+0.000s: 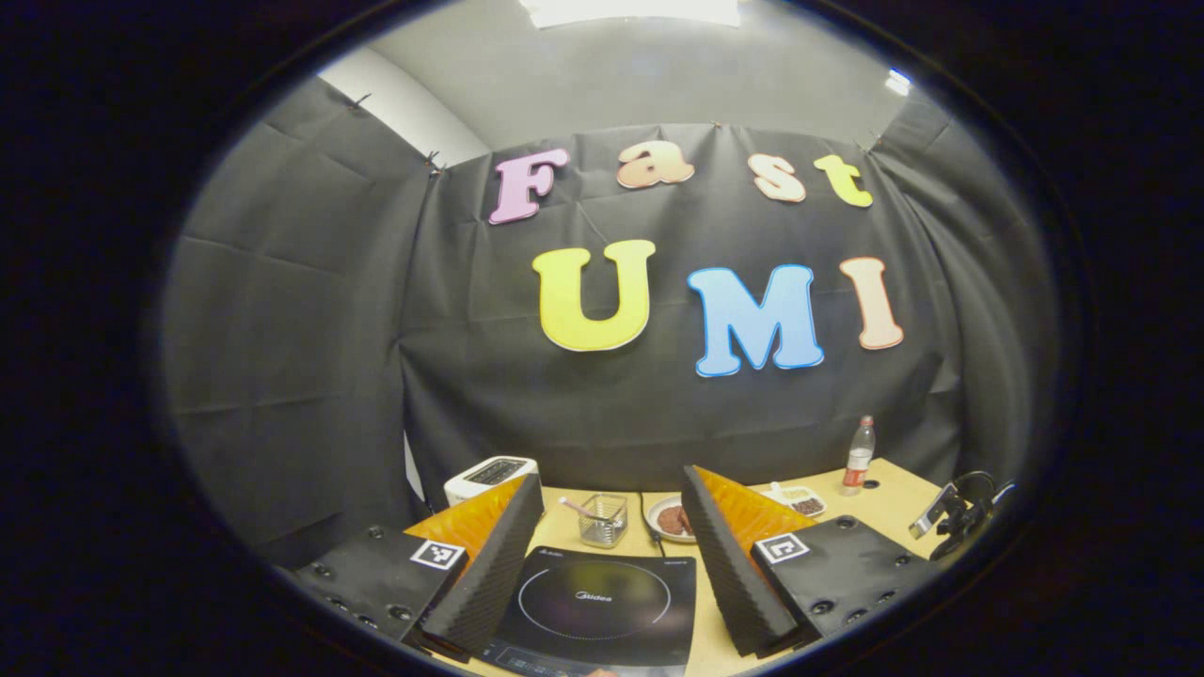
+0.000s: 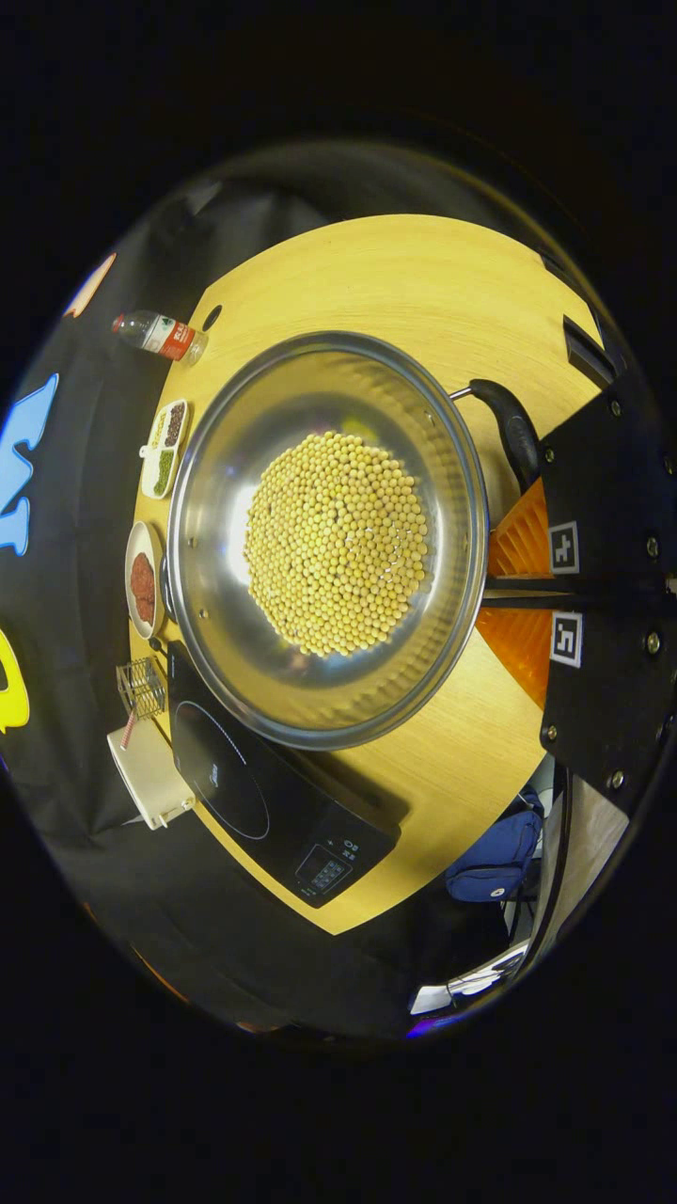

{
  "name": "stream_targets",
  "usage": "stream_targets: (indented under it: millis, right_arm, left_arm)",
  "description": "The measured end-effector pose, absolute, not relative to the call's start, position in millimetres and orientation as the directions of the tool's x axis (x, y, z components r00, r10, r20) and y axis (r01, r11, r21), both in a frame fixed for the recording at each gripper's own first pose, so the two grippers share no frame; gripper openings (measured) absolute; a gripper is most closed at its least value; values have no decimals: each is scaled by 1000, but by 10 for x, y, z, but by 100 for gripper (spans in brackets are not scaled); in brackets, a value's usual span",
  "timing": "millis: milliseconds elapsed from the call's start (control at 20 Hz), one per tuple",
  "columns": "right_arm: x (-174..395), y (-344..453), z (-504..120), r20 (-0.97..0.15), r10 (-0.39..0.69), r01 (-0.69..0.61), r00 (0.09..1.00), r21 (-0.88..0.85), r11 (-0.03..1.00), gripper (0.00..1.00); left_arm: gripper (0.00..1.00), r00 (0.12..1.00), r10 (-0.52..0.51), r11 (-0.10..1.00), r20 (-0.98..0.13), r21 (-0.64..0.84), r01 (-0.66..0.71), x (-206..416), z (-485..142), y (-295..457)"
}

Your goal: First push the handle of the pot to place it horizontally, then grasp the pot with both hands and set it on the induction cooktop.

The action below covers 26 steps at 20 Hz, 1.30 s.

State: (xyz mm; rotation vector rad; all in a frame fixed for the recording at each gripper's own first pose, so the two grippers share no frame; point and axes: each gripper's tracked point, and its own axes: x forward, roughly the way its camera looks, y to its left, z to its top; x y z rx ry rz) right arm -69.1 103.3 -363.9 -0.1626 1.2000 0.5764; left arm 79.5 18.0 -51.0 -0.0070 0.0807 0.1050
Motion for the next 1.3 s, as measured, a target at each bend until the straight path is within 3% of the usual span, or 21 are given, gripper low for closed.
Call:
stream_targets:
  millis: [600, 650, 700, 1300]
  right_arm:
    - [-288, 406, -3728, -913, 293, -466, 284, 136, 874, 1]
    - [-255, 352, -3739, -913, 291, -461, 285, 135, 877, 1]
    - [-208, 304, -3758, -914, 288, -454, 287, 135, 881, 1]
    - [387, -140, -3843, -880, 280, -352, 384, 141, 925, 1]
  left_arm:
    - [100, 990, 97, 995, -104, 3, -98, 933, -596, -286]
    - [91, 989, 100, 995, -106, 6, -100, 945, -608, -312]
    - [100, 989, 103, 995, -107, 8, -102, 947, -620, -332]
    - [96, 978, 156, 987, -140, 55, -150, 942, -710, -692]
